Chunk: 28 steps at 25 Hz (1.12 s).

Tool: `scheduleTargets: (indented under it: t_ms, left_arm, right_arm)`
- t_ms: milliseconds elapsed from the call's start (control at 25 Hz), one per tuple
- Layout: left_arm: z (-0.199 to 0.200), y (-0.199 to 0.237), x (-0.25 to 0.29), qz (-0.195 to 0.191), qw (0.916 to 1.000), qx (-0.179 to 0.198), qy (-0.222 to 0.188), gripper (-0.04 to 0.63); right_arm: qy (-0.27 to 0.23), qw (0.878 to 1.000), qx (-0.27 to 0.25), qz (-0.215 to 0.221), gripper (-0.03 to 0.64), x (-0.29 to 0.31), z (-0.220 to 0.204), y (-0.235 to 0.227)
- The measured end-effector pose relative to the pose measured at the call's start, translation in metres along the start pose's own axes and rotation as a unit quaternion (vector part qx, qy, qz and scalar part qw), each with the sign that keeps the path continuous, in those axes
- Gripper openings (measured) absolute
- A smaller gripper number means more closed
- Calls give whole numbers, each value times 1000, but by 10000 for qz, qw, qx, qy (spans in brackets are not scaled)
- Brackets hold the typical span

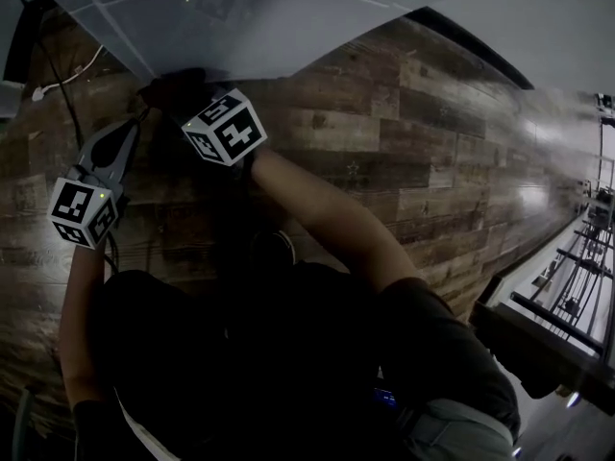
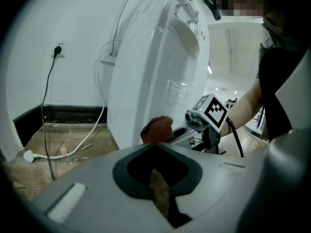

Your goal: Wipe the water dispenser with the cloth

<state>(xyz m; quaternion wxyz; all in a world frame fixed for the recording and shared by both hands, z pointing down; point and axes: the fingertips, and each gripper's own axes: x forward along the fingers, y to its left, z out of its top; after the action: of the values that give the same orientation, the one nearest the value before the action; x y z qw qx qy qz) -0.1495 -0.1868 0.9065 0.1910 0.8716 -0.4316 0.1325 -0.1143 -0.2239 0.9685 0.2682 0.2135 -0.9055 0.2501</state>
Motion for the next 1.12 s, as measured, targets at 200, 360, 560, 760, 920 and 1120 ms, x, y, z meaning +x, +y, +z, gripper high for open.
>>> scheduleTargets:
  t_ms: [200,360,560,760,920,1120]
  left_arm:
    - [16,1,1,-44,9999,48,-97,17]
    - [25,1,6,-86,9998,92,-185,17]
    - [32,-3,17,-168,9996,76,-196,17]
    - [56,-6,20,-274,9989,257,-295,17]
    - [70,-1,14,-141,9984,260,-482,17]
    - [71,2,6,-51,9981,176,-589,17]
  right_arm:
    - [-679,9936,520,-741,60,-97,-3,-26]
    - [-1465,9646,1107,-1895,60,-194,-2,-76]
    - [-1429,9361,1255,-2959,60,-230,-11,-136]
    - [-1483,9404,1226,-2805,60,-205,-2,-129]
    - [-1452,9647,721,-2073,60,-160,21,-79]
    - [-1351,9835,245,-1179,60,-98,53,-22]
